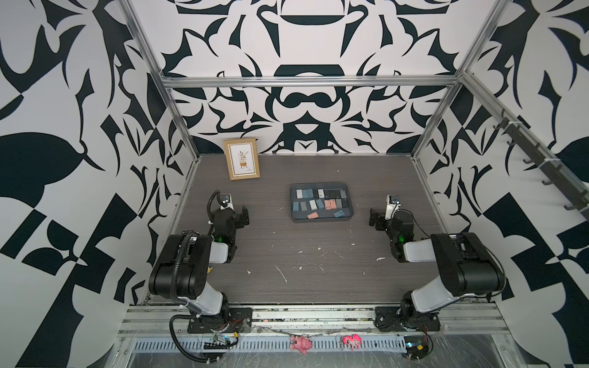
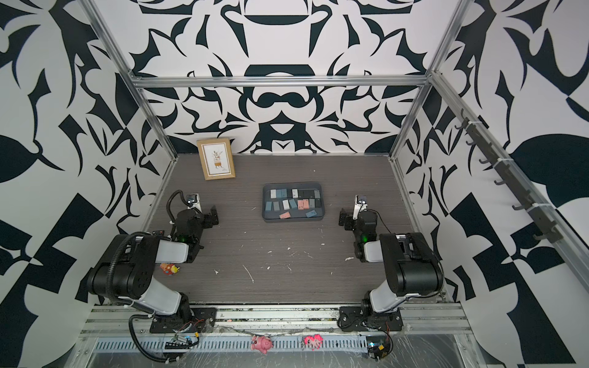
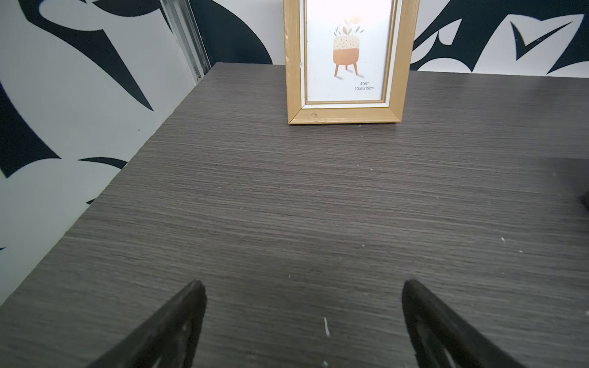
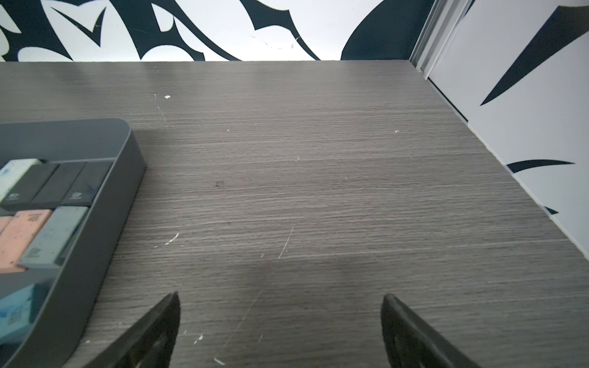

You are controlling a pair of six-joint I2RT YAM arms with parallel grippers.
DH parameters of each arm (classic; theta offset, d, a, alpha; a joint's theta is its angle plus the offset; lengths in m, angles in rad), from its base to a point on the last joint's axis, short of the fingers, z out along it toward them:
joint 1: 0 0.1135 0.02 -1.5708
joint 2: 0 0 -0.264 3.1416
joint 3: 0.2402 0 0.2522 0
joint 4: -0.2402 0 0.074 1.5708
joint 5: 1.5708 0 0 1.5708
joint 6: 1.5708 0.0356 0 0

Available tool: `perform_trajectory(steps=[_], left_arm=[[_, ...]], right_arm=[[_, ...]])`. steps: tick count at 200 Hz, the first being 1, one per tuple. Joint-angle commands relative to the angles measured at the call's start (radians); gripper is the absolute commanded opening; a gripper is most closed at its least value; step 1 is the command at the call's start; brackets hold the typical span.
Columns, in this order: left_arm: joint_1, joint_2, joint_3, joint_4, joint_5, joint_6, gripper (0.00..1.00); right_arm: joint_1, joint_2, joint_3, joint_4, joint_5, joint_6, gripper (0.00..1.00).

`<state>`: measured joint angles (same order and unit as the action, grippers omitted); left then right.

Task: Put the eraser in the storage box
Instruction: Reset both arms

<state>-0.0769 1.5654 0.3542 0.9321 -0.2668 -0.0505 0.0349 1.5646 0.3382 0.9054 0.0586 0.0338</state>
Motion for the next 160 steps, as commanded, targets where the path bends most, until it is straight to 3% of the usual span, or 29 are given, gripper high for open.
perform_trajectory(steps=[1,133,160], left_arm=[[0.005,0.002,-0.004,0.037,0.006,0.004,0.99],[0.003,-0.002,-0.011,0.047,0.006,0.006,0.99],[-0.031,-0.010,-0.045,0.120,-0.057,0.027,0.99]], right_arm=[[0.013,0.000,0.028,-0.006,-0.002,-0.029,0.99],[0.030,-0.012,0.015,0.005,0.029,-0.031,0.99],[0.031,-0.056,-0.019,0.040,0.020,-0.037,0.99]])
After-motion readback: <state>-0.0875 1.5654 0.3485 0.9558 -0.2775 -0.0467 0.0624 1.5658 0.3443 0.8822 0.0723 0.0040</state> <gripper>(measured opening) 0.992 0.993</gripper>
